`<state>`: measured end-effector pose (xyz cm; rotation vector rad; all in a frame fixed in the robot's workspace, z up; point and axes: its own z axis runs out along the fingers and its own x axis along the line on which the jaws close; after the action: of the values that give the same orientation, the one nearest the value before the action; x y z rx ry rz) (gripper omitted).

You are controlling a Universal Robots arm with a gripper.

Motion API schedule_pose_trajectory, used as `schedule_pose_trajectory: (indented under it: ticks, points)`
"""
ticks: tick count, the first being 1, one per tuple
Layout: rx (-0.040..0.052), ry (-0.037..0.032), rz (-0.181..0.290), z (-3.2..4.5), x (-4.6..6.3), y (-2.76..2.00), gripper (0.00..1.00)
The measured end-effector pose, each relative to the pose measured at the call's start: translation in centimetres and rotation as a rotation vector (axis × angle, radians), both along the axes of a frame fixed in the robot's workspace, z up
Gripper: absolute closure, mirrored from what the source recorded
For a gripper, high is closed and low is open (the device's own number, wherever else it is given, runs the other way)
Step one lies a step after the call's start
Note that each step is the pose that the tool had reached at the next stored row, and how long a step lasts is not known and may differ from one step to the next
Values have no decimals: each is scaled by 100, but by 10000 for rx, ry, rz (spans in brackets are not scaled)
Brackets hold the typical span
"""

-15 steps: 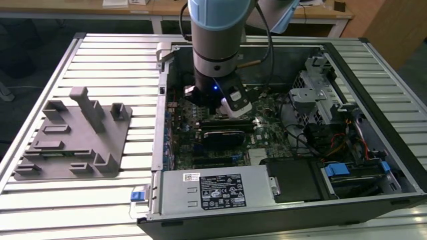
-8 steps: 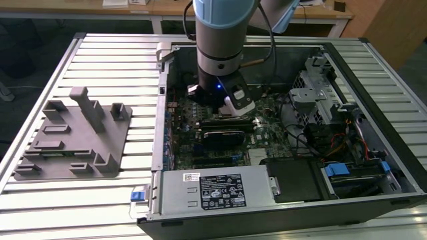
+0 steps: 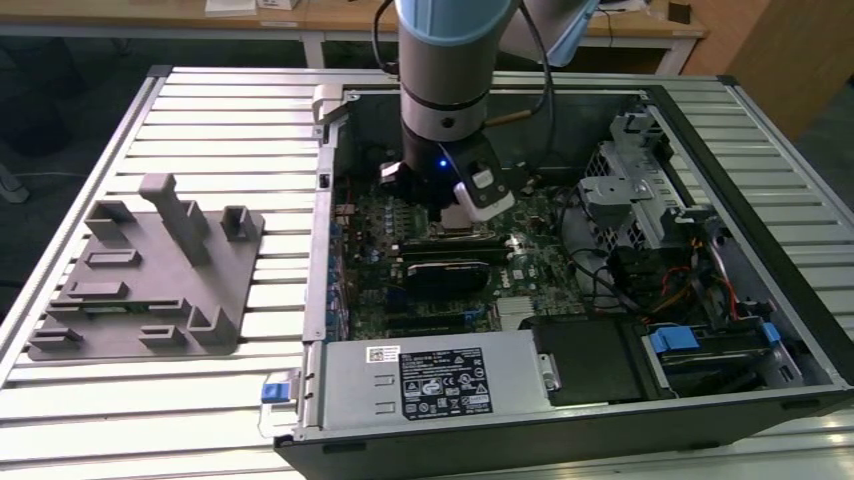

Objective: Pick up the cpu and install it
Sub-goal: 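Install the second cpu locking lever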

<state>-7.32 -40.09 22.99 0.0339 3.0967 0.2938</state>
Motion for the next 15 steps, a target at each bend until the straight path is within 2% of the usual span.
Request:
schedule_pose_trajectory:
  ticks: [5, 6, 8, 10, 15]
  points:
    - [-198, -1, -4, 0, 52, 69, 89]
    - [-314, 0, -2, 0, 69, 98, 89]
    - [-471, -1, -1, -1, 89, 136, 89]
    - [-512, 0, -1, 0, 105, 160, 89]
    - [-529, -1, -2, -2, 171, 207, 89]
